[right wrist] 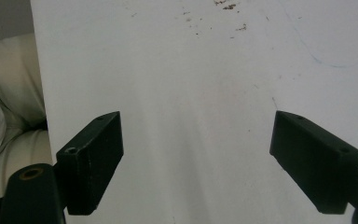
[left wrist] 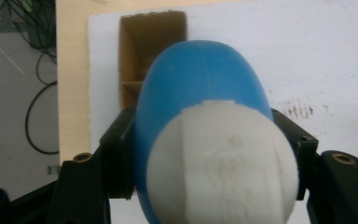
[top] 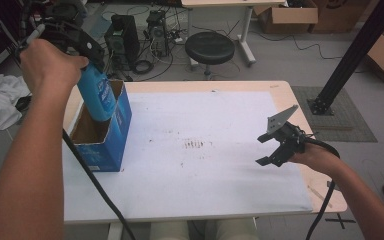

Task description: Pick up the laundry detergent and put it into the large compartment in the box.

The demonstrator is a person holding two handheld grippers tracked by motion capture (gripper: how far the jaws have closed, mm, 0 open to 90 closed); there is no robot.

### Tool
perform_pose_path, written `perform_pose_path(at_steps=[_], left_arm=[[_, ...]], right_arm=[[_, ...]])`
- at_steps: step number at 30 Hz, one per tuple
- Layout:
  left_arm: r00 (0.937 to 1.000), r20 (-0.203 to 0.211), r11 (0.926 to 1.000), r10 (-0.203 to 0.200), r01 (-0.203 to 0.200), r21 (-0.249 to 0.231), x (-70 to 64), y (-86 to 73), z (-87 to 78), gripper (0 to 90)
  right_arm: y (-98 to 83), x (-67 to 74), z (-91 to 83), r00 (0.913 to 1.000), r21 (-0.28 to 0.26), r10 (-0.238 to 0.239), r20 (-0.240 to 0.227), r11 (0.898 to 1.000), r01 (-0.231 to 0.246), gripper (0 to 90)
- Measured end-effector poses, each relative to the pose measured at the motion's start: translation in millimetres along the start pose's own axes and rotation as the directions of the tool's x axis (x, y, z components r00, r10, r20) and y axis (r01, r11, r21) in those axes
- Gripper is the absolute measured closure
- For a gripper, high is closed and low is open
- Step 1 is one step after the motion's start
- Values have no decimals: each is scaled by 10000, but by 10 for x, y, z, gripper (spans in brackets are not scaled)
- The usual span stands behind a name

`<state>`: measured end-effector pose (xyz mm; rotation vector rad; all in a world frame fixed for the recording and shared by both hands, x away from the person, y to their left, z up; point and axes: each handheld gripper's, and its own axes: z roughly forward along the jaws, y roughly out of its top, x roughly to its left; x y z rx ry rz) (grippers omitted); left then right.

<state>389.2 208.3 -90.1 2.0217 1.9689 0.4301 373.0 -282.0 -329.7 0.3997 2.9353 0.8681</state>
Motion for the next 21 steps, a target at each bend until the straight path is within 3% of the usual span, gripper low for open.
perform_pose_path(at_steps=[7,14,20,21], left_arm=[[9997,-142,9997,-195,193,-143,152,-34,177,382],[9997,-210,9999,-96,97,40,228,-78,357,382],[9999,-149,9996,18,-14,279,306,-165,628,381],[9999,-162,9993,55,-49,365,318,-200,740,381]], right_arm=[[-10,-3,-1,9999,38,88,53,10000,-88,170],[2,-2,7,9999,70,113,58,9999,-114,170],[13,2,25,9999,129,151,42,9998,-152,170],[11,2,34,9999,169,153,44,9997,-154,170]])
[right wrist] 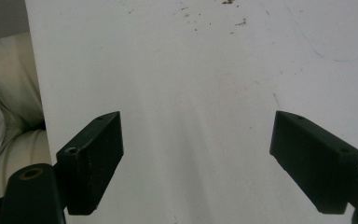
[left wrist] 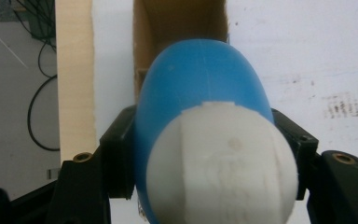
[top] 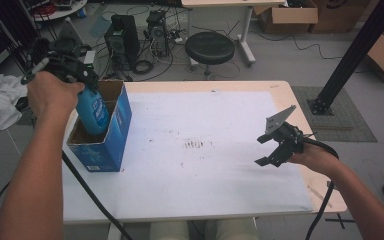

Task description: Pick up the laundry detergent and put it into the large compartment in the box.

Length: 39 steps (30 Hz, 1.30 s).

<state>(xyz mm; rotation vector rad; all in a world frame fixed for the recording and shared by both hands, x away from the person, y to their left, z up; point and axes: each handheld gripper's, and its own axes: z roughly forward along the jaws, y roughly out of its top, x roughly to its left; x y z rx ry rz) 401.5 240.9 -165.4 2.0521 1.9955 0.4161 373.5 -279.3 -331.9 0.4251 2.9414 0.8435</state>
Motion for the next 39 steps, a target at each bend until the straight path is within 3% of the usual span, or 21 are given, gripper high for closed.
perform_pose_path(at_steps=[10,14,22,33,39], left_arm=[[9993,231,9990,295,-303,330,29,-110,430,381],[9977,73,9968,671,-674,421,16,-157,628,381],[9982,196,9960,575,-587,671,42,-239,900,381],[9981,235,9921,567,-590,1108,81,-321,1131,381],[9982,334,9933,501,-533,1029,101,-348,1174,381]], right_arm=[[-8,2,14,9999,70,107,-2,9999,-107,171],[-19,1,33,9999,105,165,-12,9998,-165,171],[-36,-7,65,9997,146,241,-53,9996,-240,171],[-50,-16,92,9995,183,303,-75,9994,-302,171],[-43,-14,101,9995,207,308,-100,9993,-305,171]])
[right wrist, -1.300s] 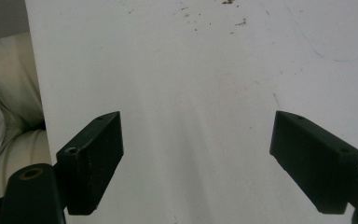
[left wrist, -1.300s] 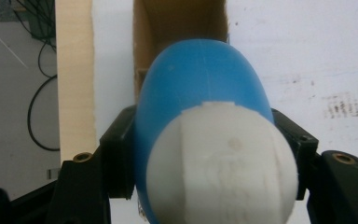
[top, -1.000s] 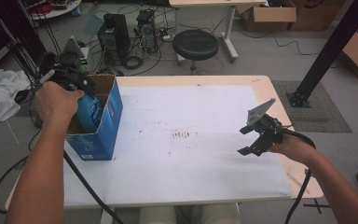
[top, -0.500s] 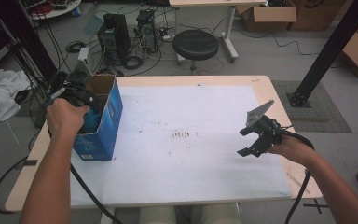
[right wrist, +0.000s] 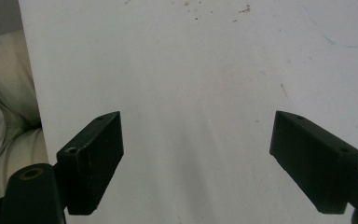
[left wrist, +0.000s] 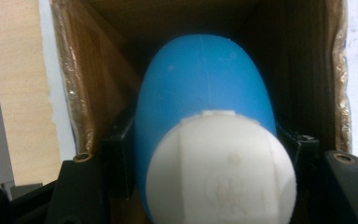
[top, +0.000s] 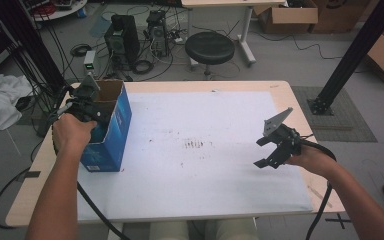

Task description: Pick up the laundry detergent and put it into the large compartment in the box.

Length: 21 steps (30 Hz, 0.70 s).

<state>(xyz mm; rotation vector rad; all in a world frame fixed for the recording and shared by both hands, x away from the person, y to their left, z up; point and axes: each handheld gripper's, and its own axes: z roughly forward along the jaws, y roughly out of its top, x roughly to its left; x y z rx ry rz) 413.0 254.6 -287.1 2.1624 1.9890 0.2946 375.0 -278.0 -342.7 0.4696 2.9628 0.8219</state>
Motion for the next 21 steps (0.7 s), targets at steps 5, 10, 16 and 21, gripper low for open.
perform_pose_path(at_steps=[5,10,16,21], left_arm=[[9998,172,10000,-73,73,29,41,-10,2,377],[9995,308,9999,-77,80,-97,50,-21,2,374],[9978,602,9992,-280,297,-278,76,-28,-31,341],[9941,971,9974,-486,535,-492,119,-45,-81,324]], right_arm=[[5,5,1,10000,-12,5,12,10000,-5,171],[6,9,11,10000,0,1,-11,10000,-1,172],[12,14,22,10000,9,-32,-30,10000,32,171],[28,20,21,10000,9,-52,-26,10000,52,171]])
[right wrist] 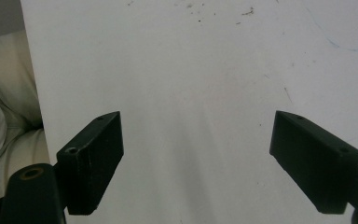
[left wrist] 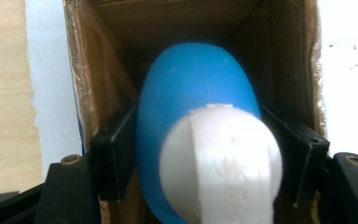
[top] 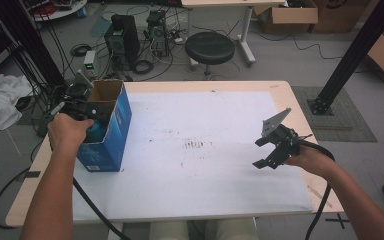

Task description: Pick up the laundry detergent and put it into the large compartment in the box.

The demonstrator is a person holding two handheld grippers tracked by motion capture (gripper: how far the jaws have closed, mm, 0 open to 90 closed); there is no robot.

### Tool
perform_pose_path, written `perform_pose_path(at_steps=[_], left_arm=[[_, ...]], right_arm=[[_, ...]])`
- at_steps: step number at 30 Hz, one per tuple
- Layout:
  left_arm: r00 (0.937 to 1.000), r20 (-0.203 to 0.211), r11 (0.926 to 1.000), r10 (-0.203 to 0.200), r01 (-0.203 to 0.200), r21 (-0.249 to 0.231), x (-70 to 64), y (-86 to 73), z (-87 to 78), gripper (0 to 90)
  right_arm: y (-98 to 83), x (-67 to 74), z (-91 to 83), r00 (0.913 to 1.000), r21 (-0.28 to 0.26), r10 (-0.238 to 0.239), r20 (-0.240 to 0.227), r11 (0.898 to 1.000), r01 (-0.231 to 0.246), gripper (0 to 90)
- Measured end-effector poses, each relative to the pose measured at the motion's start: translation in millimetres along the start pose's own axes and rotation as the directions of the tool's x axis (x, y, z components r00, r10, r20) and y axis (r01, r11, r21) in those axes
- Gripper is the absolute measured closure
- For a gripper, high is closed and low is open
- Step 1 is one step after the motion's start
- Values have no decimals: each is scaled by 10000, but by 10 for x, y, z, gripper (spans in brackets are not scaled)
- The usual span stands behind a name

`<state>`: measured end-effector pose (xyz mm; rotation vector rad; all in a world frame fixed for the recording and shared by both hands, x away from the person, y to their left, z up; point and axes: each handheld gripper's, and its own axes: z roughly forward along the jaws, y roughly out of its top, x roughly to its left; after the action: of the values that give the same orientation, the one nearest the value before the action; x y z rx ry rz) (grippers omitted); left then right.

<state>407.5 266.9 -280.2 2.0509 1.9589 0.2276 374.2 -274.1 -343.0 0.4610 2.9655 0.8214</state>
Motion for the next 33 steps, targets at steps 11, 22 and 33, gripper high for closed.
perform_pose_path(at_steps=[11,22,33], left_arm=[[9999,-36,9996,101,-102,-266,-23,34,-152,294],[9987,16,9975,511,-509,-482,-64,79,-354,286],[9965,-90,9943,835,-839,-654,-131,134,-524,271]], right_arm=[[-6,5,-24,10000,-19,-15,33,10000,15,171],[-25,17,-38,10000,-2,-18,36,10000,18,171],[3,22,-34,10000,-8,-61,43,10000,61,171]])
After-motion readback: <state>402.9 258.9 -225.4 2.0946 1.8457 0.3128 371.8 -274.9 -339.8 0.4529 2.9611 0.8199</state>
